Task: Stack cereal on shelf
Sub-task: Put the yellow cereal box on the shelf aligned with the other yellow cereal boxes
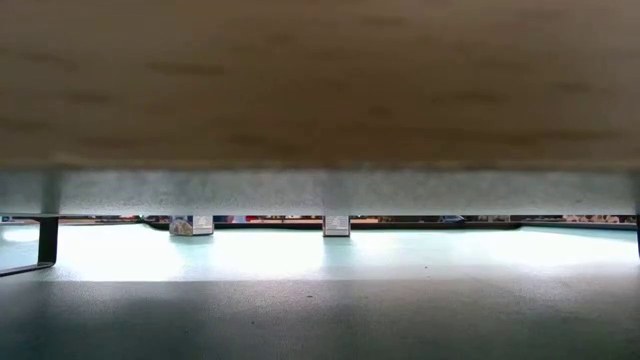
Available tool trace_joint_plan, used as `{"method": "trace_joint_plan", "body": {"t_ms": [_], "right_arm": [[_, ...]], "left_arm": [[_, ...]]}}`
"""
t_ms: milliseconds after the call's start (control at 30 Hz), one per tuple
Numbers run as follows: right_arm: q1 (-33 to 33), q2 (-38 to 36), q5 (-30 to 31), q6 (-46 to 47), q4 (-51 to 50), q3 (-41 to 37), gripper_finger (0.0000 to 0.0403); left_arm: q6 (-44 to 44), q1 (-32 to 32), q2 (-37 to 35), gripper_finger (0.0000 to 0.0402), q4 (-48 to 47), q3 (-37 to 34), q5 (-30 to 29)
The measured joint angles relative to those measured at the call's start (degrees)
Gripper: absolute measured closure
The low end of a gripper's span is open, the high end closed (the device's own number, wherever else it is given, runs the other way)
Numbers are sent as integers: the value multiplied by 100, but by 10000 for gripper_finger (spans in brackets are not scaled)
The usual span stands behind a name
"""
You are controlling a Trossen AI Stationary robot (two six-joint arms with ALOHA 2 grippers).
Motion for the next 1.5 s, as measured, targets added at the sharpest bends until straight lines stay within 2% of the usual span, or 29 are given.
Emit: {"method": "trace_joint_plan", "body": {"t_ms": [200,700,1133,1333,1500], "right_arm": [[0,0,0,40,-124,0,73],[-212,-189,19,113,-1638,0,76],[-168,-478,293,178,-2403,0,76],[-62,-679,612,165,-2472,-93,76],[7,-940,756,376,-2302,-579,76]], "left_arm": [[0,0,0,18,2,0,1],[-1,0,0,18,1,0,0],[-2,0,0,18,2,0,-1],[-1,0,0,18,2,0,-1],[0,0,0,18,2,0,-1]]}}
